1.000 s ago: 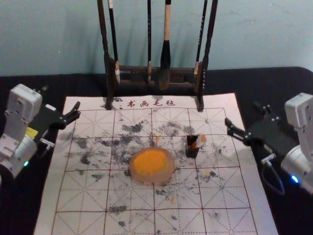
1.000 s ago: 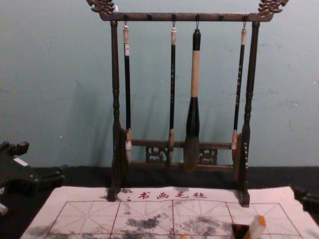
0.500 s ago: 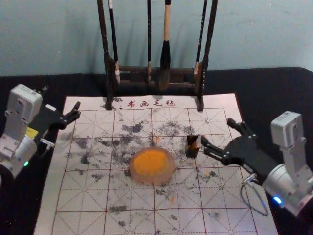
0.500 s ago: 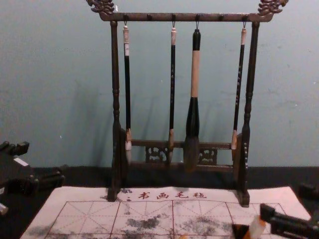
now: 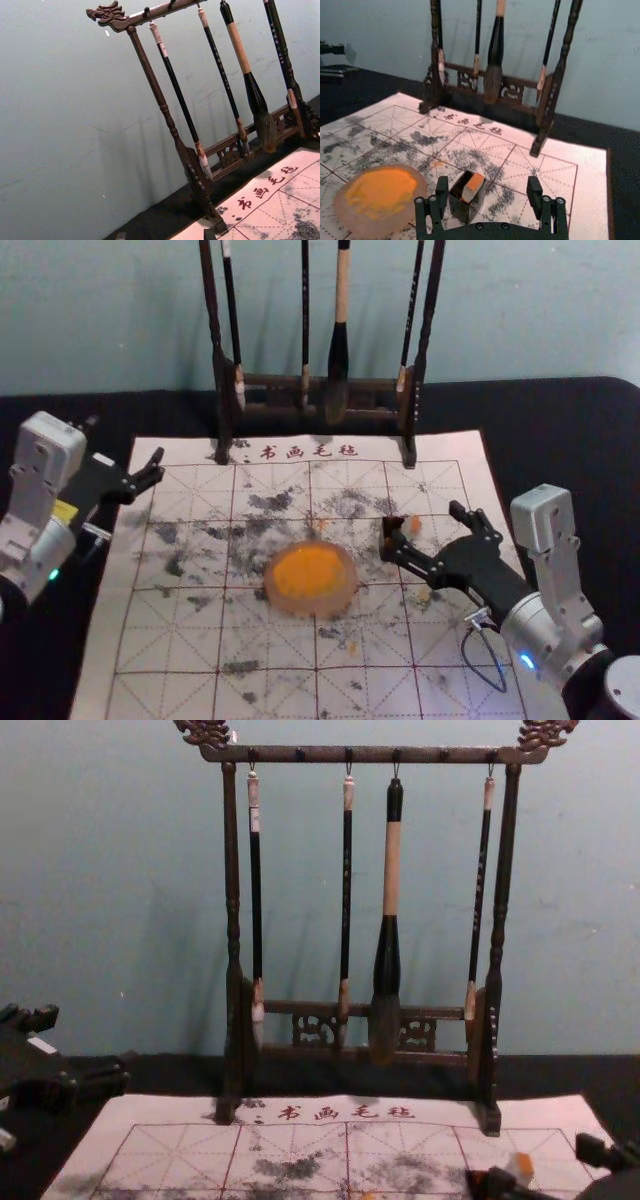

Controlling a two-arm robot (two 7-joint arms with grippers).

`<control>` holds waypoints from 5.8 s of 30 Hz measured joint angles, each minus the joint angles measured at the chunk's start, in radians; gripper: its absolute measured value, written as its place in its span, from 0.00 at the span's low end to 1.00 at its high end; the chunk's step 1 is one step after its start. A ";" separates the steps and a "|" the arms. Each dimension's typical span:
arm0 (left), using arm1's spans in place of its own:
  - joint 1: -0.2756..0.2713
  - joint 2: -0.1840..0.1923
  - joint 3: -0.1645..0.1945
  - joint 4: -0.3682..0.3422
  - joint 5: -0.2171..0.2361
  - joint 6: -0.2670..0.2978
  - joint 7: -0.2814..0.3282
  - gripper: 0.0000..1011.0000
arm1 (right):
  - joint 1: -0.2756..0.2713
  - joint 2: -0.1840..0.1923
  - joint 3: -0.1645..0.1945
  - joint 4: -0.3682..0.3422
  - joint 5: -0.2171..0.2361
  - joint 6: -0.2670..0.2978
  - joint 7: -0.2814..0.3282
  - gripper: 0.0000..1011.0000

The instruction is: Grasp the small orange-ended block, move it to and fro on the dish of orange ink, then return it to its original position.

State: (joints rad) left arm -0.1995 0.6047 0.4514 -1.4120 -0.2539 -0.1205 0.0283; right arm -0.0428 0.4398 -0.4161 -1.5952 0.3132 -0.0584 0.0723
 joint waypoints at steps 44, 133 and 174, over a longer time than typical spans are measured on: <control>0.000 0.000 0.000 0.000 0.000 0.000 0.000 0.99 | 0.018 -0.051 0.023 0.045 -0.011 0.036 0.061 0.70; 0.000 0.000 0.000 0.000 0.000 0.000 0.000 0.99 | 0.150 0.050 0.045 -0.074 -0.029 0.252 0.393 0.13; 0.000 0.000 0.000 0.000 0.000 0.000 0.000 0.99 | 0.403 0.026 -0.199 0.117 -0.109 0.237 0.528 0.13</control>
State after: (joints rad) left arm -0.1995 0.6047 0.4514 -1.4120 -0.2539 -0.1205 0.0283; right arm 0.3598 0.4654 -0.6155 -1.4782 0.2044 0.1785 0.6007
